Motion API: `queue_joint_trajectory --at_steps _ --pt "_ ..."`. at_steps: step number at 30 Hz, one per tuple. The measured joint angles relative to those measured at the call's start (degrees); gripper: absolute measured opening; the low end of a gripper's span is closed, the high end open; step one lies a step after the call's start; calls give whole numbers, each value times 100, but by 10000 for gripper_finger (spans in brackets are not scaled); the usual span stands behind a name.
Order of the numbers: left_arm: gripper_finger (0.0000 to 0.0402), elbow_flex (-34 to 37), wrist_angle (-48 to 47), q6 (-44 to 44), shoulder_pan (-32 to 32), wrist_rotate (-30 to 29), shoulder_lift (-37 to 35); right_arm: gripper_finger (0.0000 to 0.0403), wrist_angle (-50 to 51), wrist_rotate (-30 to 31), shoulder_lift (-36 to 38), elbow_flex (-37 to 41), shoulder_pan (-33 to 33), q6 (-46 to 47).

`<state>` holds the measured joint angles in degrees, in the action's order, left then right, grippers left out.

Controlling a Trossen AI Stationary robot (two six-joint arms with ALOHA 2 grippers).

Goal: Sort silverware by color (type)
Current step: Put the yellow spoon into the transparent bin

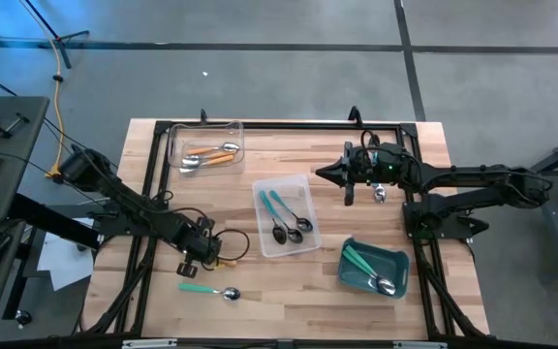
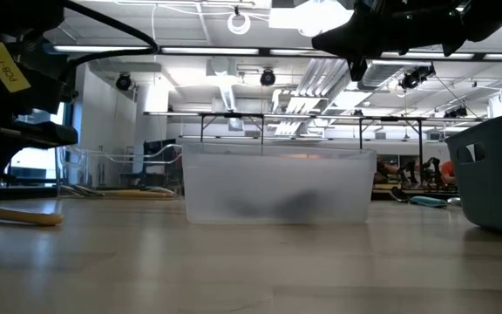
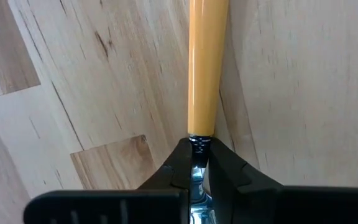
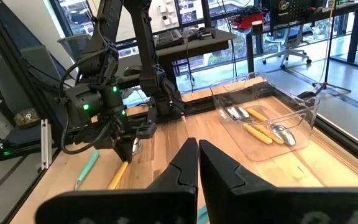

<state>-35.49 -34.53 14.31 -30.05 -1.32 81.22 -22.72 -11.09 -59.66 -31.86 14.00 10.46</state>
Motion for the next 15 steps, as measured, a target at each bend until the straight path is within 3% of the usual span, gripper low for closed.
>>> queue_joint_trajectory --at_steps 3,8,12,15 --pt "12 27 -81 -49 3 367 -161 0 -5 0 0 0 0 0" --pt "12 20 -59 -29 55 598 -1014 0 -17 0 0 0 0 0" --pt "12 13 -23 245 288 544 -2029 0 -17 0 0 0 0 0" --pt "12 -75 10 453 557 72 -2766 0 -17 0 0 0 0 0"
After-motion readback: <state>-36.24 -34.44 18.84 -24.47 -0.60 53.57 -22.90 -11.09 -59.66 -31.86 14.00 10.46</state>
